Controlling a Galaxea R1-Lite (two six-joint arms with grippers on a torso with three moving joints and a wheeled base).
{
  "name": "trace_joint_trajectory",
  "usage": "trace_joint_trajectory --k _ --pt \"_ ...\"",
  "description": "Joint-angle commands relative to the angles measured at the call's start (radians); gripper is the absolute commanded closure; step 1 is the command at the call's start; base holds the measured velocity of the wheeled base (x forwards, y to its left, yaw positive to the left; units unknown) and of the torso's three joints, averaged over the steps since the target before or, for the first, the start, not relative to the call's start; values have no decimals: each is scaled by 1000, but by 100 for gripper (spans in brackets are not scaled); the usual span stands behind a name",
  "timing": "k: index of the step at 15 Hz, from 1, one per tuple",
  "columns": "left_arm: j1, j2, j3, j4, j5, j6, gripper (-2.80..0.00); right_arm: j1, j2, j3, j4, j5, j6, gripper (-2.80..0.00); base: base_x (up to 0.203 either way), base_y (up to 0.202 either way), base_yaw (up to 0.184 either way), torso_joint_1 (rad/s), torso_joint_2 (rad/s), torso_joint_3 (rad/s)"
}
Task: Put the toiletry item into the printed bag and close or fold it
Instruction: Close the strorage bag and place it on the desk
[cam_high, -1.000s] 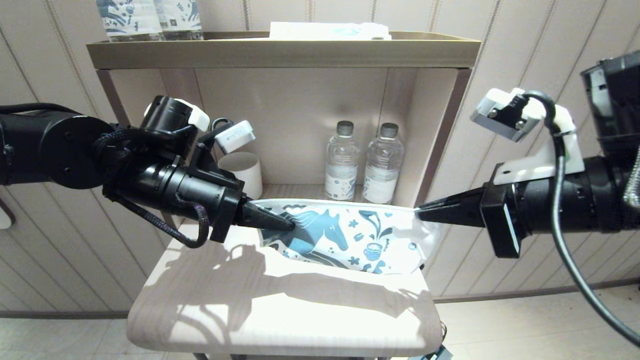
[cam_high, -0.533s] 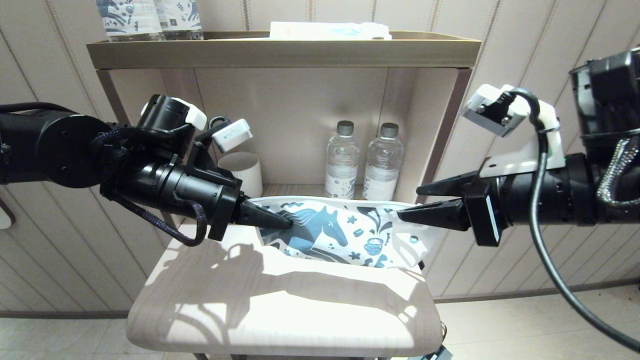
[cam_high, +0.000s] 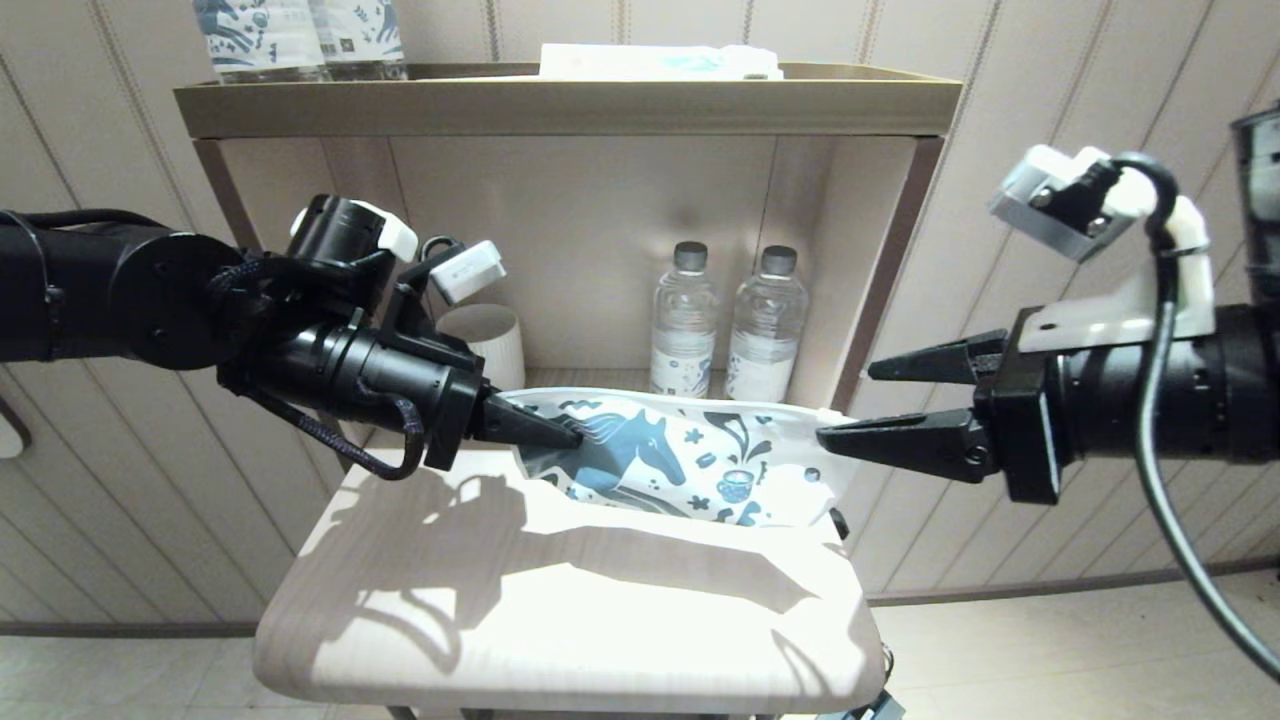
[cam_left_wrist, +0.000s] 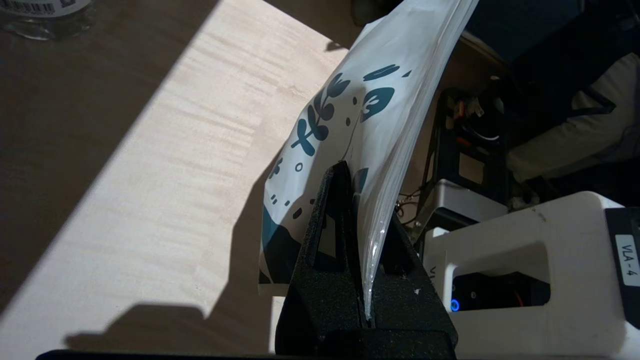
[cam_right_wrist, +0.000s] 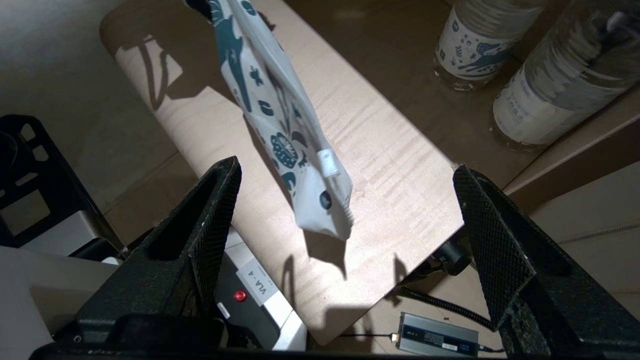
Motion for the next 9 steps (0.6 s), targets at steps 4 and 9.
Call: trace_joint_trajectory --k 4,9 --pt "32 57 -35 2 -1 -2 0 -5 -187 62 49 -5 7 -280 0 0 0 0 0 0" --pt "43 61 -102 88 42 -6 0 -21 -254 120 47 -41 49 -180 0 0 0 0 0 0"
